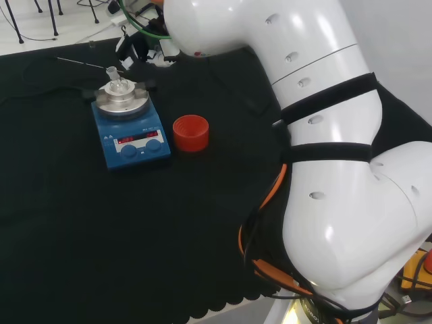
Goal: Place the round-bottom flask on the heater.
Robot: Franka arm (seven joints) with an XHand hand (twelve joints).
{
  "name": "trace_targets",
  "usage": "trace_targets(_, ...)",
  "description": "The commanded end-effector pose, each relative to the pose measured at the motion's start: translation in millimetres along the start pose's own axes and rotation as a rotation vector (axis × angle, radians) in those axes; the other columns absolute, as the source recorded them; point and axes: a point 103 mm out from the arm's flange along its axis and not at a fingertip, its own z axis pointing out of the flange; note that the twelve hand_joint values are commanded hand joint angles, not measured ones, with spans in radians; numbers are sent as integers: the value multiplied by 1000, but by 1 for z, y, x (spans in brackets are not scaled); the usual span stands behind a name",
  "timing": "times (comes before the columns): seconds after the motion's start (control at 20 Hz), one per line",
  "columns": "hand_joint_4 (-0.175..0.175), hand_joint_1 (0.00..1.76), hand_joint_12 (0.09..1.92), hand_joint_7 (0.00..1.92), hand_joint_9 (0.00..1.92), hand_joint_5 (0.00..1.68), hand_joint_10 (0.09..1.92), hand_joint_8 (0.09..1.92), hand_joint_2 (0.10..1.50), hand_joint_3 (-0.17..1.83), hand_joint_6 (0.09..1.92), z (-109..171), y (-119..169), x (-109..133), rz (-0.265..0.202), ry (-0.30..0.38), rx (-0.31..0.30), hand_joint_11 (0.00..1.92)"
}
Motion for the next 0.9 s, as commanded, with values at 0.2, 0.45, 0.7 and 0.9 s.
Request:
trace_targets(0.2, 6, 1470, 1224, 1266, 1456, 318, 1585, 1466, 241, 1662, 1157, -11, -15, 4, -9, -70, 147, 770)
trace_targets(0.45, 51, 1462, 1247, 1233, 1438, 574, 1646, 1522, 276, 1652, 1324, -9, -18, 0, -10, -50, 157, 703)
trace_targets(0.7, 25, 1459, 1257, 1221, 1415, 488, 1673, 1536, 290, 1643, 1329, -9, -28, -16, -103, 139, 59, 680)
trace_targets(0.9, 10, 1459, 1257, 1223, 1410, 404, 1670, 1531, 287, 1643, 1312, -9, -32, -15, -140, 181, 50, 675)
